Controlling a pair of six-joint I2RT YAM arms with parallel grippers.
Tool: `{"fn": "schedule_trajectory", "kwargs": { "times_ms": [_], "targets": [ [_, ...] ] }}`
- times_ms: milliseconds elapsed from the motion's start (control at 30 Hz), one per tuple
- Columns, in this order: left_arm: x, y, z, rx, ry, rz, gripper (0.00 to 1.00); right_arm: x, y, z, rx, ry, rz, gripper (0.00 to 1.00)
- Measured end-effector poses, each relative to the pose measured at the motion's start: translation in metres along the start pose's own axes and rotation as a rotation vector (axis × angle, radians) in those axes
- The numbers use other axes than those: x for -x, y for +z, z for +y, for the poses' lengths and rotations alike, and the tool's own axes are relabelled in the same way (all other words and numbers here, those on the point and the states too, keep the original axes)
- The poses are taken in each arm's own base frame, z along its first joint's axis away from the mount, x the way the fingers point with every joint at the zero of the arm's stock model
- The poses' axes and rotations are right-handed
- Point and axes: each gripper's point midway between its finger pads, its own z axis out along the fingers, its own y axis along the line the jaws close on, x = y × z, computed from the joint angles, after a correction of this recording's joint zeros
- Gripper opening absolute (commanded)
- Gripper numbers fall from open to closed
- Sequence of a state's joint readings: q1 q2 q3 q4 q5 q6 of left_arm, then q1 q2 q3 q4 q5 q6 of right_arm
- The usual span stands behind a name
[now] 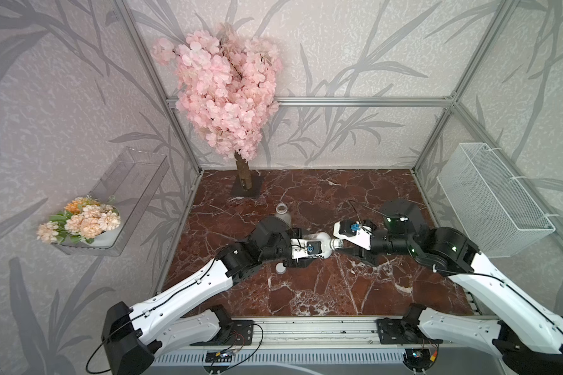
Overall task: Screw on the bottle caps
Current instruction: Screw the bottle cap onto the plastic bottle.
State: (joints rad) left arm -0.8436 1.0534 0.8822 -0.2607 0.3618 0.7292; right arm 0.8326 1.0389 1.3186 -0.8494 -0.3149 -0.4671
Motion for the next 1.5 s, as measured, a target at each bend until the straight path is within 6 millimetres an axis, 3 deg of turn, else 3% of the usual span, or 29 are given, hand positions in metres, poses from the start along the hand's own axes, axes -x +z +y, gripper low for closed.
{"fn": "schedule_trajectory", "kwargs": {
  "times_ms": [167, 533, 733, 1067, 1333, 1500],
  "targets": [
    [0.0, 0.0, 0.0, 0.0, 0.0, 0.0, 0.6, -0.001, 0.002, 0.0, 0.003, 0.012, 0.006, 0.39],
    [-0.001, 0.0, 0.001, 0.004, -0.005, 0.005, 0.6, -0.002, 0.004, 0.0, 0.006, 0.048, 0.01, 0.0],
    [-0.007, -0.001, 0.009, 0.056, 0.013, 0.039, 0.59, -0.003, 0.01, -0.008, -0.015, 0.183, 0.038, 0.0],
    [-0.029, -0.005, 0.04, 0.299, 0.132, 0.105, 0.6, -0.001, 0.034, -0.028, -0.031, 0.656, 0.076, 0.0],
    [-0.037, -0.014, 0.068, 0.495, 0.219, 0.157, 0.6, 0.007, 0.045, -0.049, 0.014, 1.072, -0.041, 0.0],
    [-0.043, -0.019, 0.076, 0.566, 0.258, 0.191, 0.6, 0.006, 0.051, -0.055, 0.067, 1.279, -0.099, 0.0]
  ]
}}
